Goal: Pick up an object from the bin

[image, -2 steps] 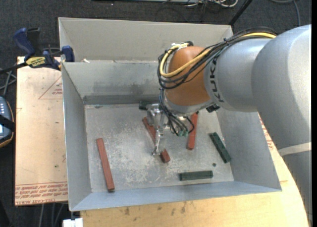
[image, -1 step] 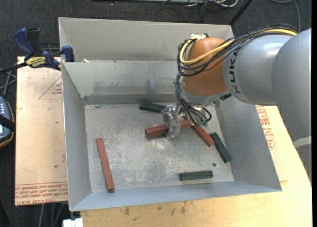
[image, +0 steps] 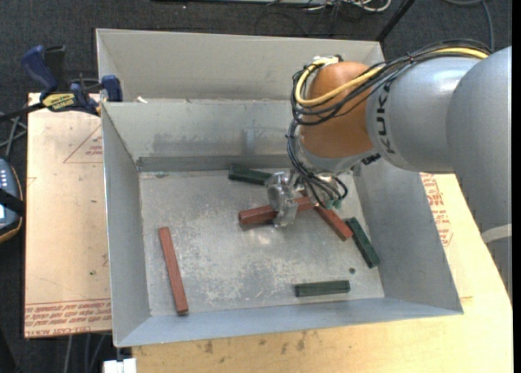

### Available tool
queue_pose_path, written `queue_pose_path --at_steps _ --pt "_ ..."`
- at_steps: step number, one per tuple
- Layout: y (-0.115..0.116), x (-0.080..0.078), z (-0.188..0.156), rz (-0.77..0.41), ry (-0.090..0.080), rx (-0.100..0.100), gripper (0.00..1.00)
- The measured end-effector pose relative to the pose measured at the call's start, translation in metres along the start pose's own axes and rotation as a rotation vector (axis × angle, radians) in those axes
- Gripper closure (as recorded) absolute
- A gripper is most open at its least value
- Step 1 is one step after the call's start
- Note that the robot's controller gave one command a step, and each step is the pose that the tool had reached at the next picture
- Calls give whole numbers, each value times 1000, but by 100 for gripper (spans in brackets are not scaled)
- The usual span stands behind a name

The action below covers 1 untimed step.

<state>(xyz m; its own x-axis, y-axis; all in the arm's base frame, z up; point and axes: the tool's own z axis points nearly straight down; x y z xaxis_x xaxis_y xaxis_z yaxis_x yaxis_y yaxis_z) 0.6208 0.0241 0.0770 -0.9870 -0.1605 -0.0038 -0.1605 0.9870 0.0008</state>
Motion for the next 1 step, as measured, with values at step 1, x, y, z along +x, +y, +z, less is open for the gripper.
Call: queue_pose_path --at_steps 1 --pt "9 3 -143 -22 -1 0 100"
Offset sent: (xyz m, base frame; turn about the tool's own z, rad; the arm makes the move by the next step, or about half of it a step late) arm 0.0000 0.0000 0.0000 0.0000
